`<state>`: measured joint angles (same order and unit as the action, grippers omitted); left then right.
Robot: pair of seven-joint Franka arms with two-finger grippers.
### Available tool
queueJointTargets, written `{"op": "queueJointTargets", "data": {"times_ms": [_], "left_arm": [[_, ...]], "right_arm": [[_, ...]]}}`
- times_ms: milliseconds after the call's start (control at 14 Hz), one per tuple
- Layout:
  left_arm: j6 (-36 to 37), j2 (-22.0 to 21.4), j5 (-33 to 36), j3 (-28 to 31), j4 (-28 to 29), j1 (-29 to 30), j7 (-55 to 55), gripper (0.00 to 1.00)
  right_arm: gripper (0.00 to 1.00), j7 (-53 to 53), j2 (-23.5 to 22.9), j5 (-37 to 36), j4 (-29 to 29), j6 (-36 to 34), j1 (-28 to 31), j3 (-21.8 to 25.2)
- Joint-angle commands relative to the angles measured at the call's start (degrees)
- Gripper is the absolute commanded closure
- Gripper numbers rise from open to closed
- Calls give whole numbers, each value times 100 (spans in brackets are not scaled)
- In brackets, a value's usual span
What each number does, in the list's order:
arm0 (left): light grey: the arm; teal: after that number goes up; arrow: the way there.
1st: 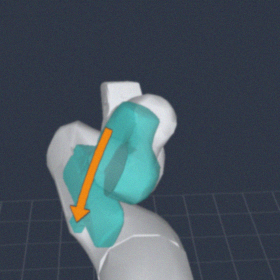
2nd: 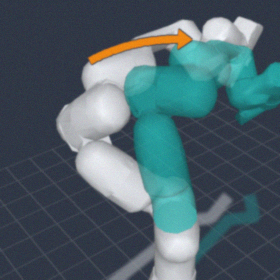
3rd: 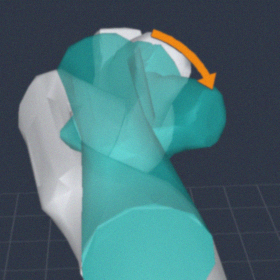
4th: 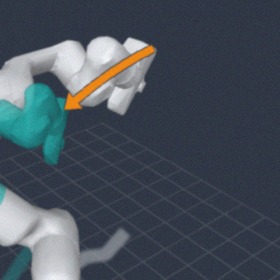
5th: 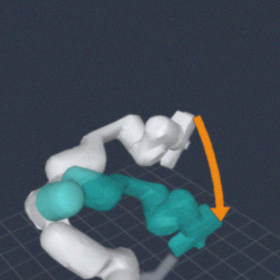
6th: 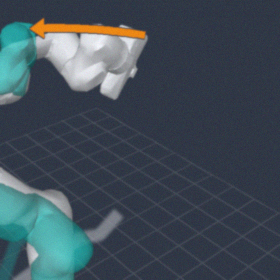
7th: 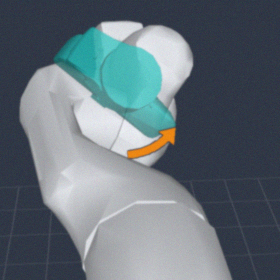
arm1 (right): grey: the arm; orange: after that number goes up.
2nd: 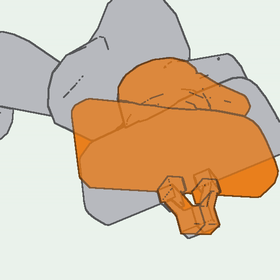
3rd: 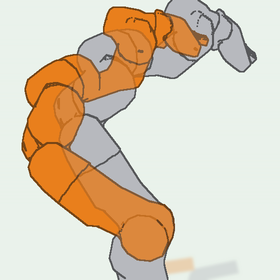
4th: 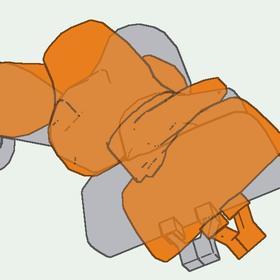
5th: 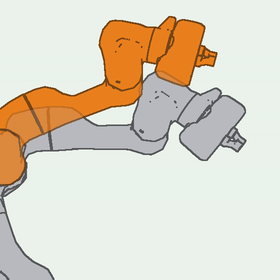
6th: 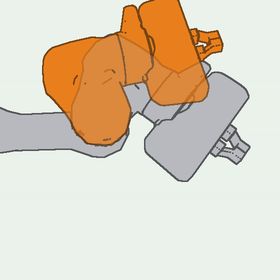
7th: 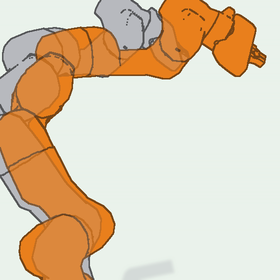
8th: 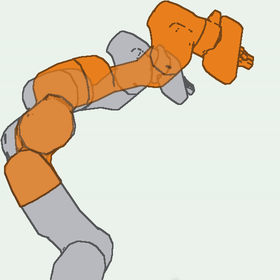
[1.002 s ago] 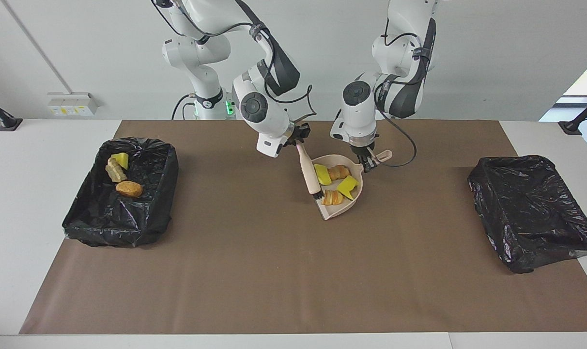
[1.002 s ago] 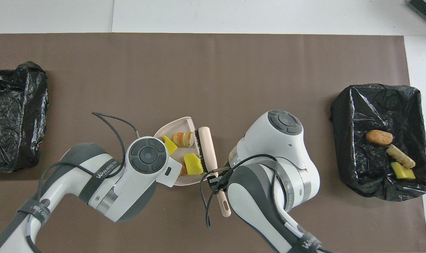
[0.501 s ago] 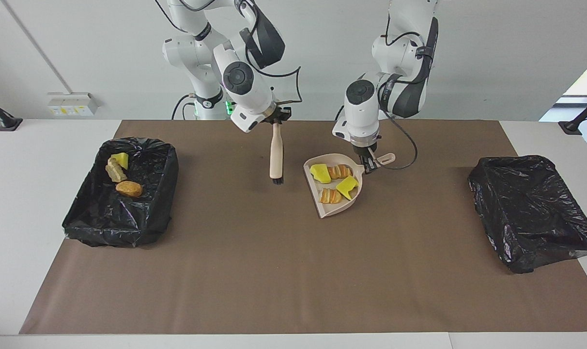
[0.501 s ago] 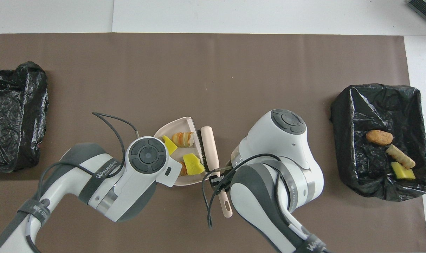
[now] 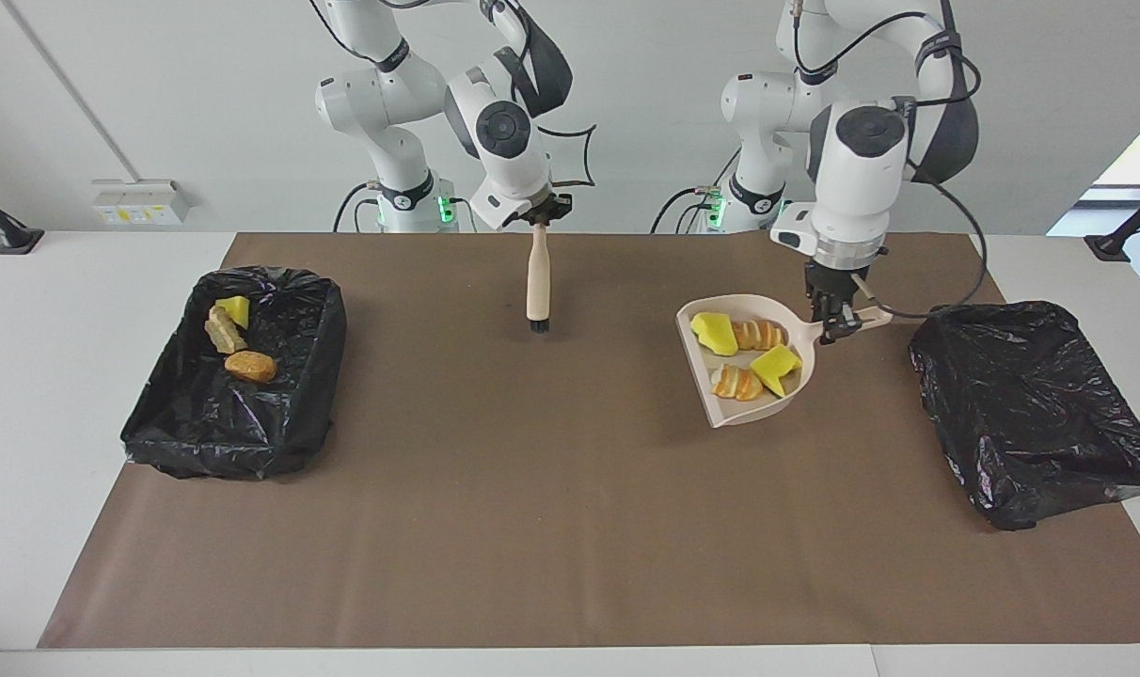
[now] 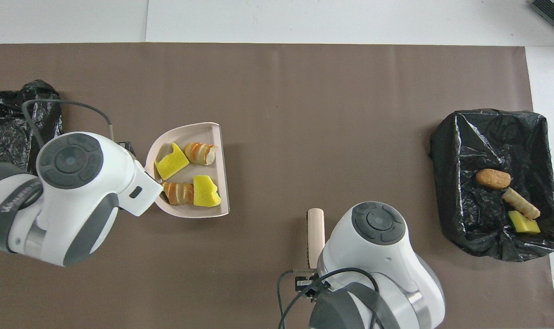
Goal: Sweep and dump trash in bin
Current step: 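Carry the dustpan to the bin with the left gripper while the right withdraws, then tip the dustpan over the bin with the left gripper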
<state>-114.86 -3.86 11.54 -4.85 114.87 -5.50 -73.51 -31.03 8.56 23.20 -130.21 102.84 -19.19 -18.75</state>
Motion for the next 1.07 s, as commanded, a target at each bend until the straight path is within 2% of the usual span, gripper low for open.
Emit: {"op": "queueJointTargets", "data": {"times_ms": [0, 143, 286, 358, 572, 715, 858, 1002], "left_arm": [[420, 297, -178, -77, -867, 767, -1187, 100], [701, 665, -274, -77, -1700, 1382, -2164, 100], [1183, 1061, -319, -69, -2614, 1779, -2308, 100], [1273, 1132, -327, -77, -2854, 1998, -2334, 100], [1168, 1361, -275, -69, -3214, 2684, -2597, 100], [1142, 1851, 57, -60, -3653, 2983, -2730, 100], [889, 2379, 391, -51, -4067, 3116, -3097, 100], [423, 2574, 857, -25, -4043, 3310, -3187, 100]], "right_arm": [[100, -376, -73, 9, -110, 446, -190, -14], [100, -361, 5, 18, -328, 500, -191, -14], [100, -386, 111, 27, -697, 867, -408, -23], [100, -413, 102, 27, -768, 1035, -489, -23], [100, -316, 119, 27, -979, 1386, -822, -15], [100, -307, 59, 27, -1164, 1835, -876, -23], [100, -246, 6, 27, -1173, 1871, -876, -23], [100, -246, 6, 27, -1173, 1845, -876, -14]]}}
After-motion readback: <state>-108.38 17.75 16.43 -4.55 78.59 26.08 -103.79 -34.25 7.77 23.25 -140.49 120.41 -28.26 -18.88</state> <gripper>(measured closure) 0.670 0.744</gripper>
